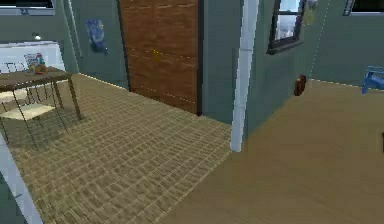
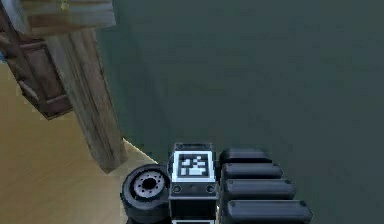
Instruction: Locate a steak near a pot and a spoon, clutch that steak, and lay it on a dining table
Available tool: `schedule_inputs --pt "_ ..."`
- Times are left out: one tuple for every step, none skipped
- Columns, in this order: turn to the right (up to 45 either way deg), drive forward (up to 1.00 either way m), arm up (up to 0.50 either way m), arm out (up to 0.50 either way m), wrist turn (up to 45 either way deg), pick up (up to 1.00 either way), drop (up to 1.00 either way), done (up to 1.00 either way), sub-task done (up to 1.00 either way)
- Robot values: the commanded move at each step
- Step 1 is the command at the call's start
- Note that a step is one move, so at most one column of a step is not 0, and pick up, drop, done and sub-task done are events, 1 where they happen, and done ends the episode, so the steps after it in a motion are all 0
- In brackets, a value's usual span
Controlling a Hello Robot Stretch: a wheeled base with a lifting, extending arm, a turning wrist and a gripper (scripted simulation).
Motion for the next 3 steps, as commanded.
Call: schedule_inputs --pt "45.0 0.00 0.00 0.00 0.0 0.00 0.00 0.00 0.00" --pt "3.0 0.00 0.00 0.00 0.0 0.00 0.00 0.00 0.00" --pt "-45.0 0.00 0.00 0.00 0.0 0.00 0.00 0.00 0.00"
